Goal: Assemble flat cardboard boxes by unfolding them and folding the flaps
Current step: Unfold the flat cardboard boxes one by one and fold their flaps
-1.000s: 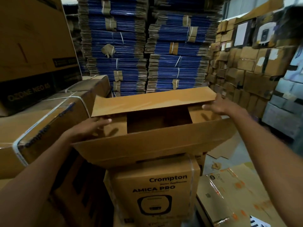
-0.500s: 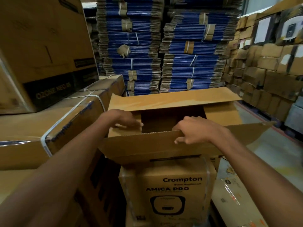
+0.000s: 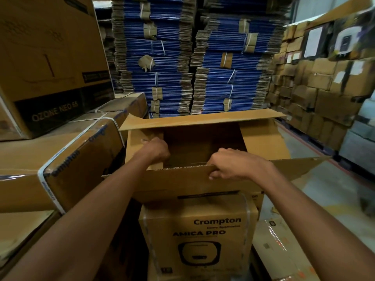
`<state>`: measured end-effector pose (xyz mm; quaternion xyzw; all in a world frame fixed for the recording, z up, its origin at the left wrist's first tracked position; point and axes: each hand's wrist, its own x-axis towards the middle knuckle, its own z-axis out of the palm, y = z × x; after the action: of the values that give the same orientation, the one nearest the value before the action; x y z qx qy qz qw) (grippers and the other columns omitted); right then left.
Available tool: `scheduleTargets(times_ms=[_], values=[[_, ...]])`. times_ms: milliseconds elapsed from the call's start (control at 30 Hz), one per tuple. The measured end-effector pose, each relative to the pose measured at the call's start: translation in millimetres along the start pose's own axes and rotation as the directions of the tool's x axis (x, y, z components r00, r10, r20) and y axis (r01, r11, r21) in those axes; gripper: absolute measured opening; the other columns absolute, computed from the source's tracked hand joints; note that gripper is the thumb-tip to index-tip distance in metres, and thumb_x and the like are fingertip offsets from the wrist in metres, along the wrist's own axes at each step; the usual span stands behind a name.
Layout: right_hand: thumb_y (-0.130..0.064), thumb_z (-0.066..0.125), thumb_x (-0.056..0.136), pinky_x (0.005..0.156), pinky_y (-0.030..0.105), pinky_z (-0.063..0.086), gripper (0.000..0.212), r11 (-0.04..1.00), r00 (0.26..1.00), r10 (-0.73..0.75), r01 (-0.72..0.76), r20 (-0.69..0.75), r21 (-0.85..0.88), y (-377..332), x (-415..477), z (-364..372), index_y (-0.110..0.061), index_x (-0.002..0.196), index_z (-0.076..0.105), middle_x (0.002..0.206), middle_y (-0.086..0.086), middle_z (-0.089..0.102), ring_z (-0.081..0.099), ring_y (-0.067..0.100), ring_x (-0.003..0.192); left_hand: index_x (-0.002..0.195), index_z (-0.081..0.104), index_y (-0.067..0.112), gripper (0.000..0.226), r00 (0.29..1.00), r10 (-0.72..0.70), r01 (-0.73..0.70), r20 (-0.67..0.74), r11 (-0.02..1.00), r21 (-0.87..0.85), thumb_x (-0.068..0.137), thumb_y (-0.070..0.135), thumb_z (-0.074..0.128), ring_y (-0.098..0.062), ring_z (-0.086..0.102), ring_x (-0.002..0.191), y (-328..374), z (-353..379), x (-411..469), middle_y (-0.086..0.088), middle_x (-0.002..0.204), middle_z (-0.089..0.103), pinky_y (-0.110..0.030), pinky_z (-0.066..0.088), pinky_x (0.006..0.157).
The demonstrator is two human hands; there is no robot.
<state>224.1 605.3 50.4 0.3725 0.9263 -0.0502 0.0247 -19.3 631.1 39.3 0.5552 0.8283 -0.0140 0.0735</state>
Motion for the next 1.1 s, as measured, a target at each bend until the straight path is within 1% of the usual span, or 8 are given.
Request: scheduleTargets(times_ms=[100,200,300,400,500,700,867,1100], values=[[-0.032,0.063,0.099,0.06,0.021,0.04,0.016,1.0,1.0,-0.001,0.0,0.022,0.021,1.9,1.7,-3.1,-0.022,0.11,0.069,0.083,-0.015,0.055,0.055,0.002,0.071,0.158,0.012,-0.002,0.065,0.996,0.009,-0.022,-0.088,0.988,-0.152,0.105,0.011,0.046,-0.042,0.04,0.14,-2.4,-13.8,-24.5,-0.023,0.158,0.032,-0.049,0.046,0.108],[-0.031,0.062,0.1,0.058,0.019,0.038,0.015,1.0,1.0,0.001,-0.002,0.027,0.021,4.0,5.7,-5.0,-0.02,0.107,0.069,0.081,-0.014,0.055,0.054,0.0,0.068,0.159,0.01,0.006,0.068,0.97,-0.009,-0.087,-0.242,0.919,-0.383,0.104,0.009,0.049,-0.018,0.061,0.085,-24.9,-30.1,-38.0,-0.009,0.109,0.057,-0.027,0.049,0.06],[-0.053,0.06,0.095,0.074,0.025,0.051,0.042,0.989,0.993,-0.052,0.037,0.108,0.14,5.5,7.1,-8.4,-0.022,0.123,0.066,0.106,-0.003,0.071,0.062,0.007,0.082,0.161,0.005,0.017,0.069,0.957,-0.07,-0.081,-0.283,0.868,-0.49,0.105,0.009,0.044,-0.013,0.054,0.063,-54.1,-31.9,-57.3,-0.007,0.088,0.056,-0.021,0.04,0.046],[-0.071,0.047,0.085,0.106,0.038,0.043,0.07,0.934,0.98,-0.128,0.068,0.151,0.35,13.2,7.2,-24.7,-0.029,0.14,0.057,0.141,-0.01,0.056,0.054,0.013,0.126,0.161,0.0,0.022,0.073,0.957,-0.059,-0.101,-0.285,0.851,-0.515,0.105,0.005,0.042,-0.016,0.052,0.056,-66.7,-17.6,-67.5,-0.011,0.081,0.058,-0.021,0.04,0.043],[-0.065,0.043,0.092,0.102,0.04,0.049,0.061,0.884,0.987,0.0,-0.075,0.16,0.462,29.8,17.4,-38.4,-0.029,0.138,0.055,0.124,-0.01,0.066,0.065,0.012,0.11,0.161,0.002,0.021,0.071,0.946,-0.049,-0.13,-0.32,0.847,-0.515,0.105,0.006,0.042,-0.017,0.054,0.057,-64.8,-12.4,-62.8,-0.013,0.085,0.058,-0.022,0.039,0.042],[-0.039,0.057,0.102,0.093,0.036,0.052,0.037,0.851,0.798,0.524,-0.495,0.298,-0.173,64.6,31.0,-30.9,-0.015,0.129,0.064,0.122,0.001,0.061,0.059,0.02,0.101,0.16,0.002,0.025,0.071,0.94,-0.055,-0.115,-0.335,0.878,-0.465,0.105,0.012,0.044,-0.032,0.065,0.076,-59.7,-11.2,-56.3,-0.022,0.106,0.063,-0.045,0.058,0.063],[-0.024,0.061,0.099,0.074,0.033,0.054,0.016,0.794,0.833,0.551,-0.538,-0.035,-0.283,56.7,17.6,-43.1,-0.018,0.084,0.062,0.084,-0.002,0.065,0.063,0.014,0.074,0.161,-0.002,0.026,0.073,0.937,-0.081,-0.083,-0.34,0.893,-0.442,0.105,0.013,0.044,-0.028,0.064,0.075,-60.0,-9.3,-52.9,-0.016,0.098,0.058,-0.043,0.06,0.068],[-0.021,0.06,0.098,0.081,0.039,0.045,0.015,0.546,0.638,0.69,-0.769,-0.341,-0.333,83.3,-23.8,-81.9,-0.016,0.112,0.064,0.082,0.004,0.054,0.058,0.022,0.085,0.161,-0.001,0.025,0.073,0.927,-0.079,-0.098,-0.366,0.893,-0.44,0.105,0.012,0.045,-0.027,0.064,0.073,-60.0,-9.0,-50.6,-0.01,0.089,0.053,-0.041,0.058,0.063]])
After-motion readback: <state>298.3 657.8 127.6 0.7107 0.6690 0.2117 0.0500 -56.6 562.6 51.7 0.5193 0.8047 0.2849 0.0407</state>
